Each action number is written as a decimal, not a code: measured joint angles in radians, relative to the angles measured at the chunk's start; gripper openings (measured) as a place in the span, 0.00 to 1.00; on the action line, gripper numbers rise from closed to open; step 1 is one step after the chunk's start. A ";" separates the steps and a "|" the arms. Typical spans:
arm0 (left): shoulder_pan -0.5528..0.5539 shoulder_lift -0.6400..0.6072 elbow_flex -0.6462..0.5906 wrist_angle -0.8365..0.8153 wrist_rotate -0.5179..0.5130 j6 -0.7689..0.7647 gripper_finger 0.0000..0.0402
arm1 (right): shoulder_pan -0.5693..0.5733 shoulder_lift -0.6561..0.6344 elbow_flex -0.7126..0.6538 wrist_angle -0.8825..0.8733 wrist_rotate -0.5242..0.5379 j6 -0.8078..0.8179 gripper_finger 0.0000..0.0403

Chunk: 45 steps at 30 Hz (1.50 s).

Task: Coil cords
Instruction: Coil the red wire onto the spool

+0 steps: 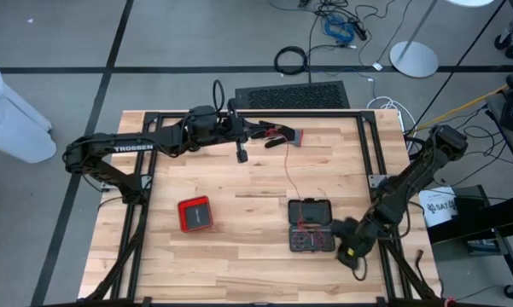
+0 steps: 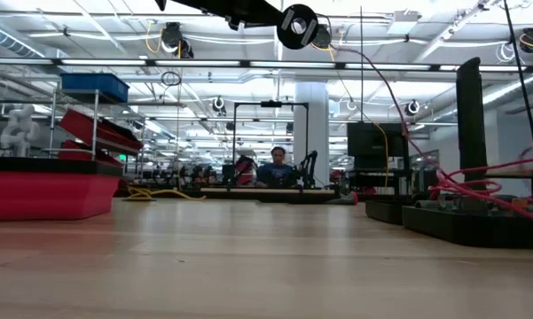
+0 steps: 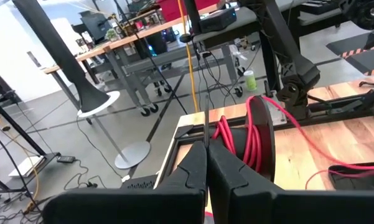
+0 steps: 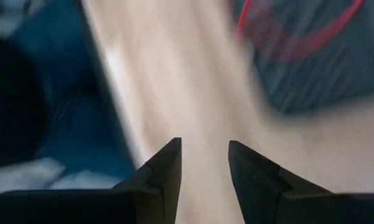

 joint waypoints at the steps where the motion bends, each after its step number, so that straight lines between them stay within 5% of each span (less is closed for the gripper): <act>1: 0.000 0.000 0.000 0.000 0.000 0.000 0.00 | -0.012 0.000 0.000 -0.004 0.074 -0.034 0.29; 8: -0.001 0.000 0.000 0.000 0.000 -0.001 0.00 | -0.099 0.000 0.000 -0.012 0.715 -0.258 0.29; 13: -0.001 0.000 0.000 0.000 0.000 -0.019 0.00 | -0.171 0.000 0.000 0.100 0.976 -0.487 0.29; 19: -0.001 0.000 0.000 0.000 0.000 -0.022 0.00 | -0.259 0.000 0.000 0.348 0.980 -0.815 0.29; 34: -0.001 0.000 -0.001 0.000 0.001 -0.026 0.00 | -0.364 0.000 -0.001 0.396 0.964 -0.941 0.28; 45: -0.001 0.001 -0.001 0.000 0.016 -0.027 0.00 | -0.384 0.000 -0.001 0.464 0.953 -1.059 0.01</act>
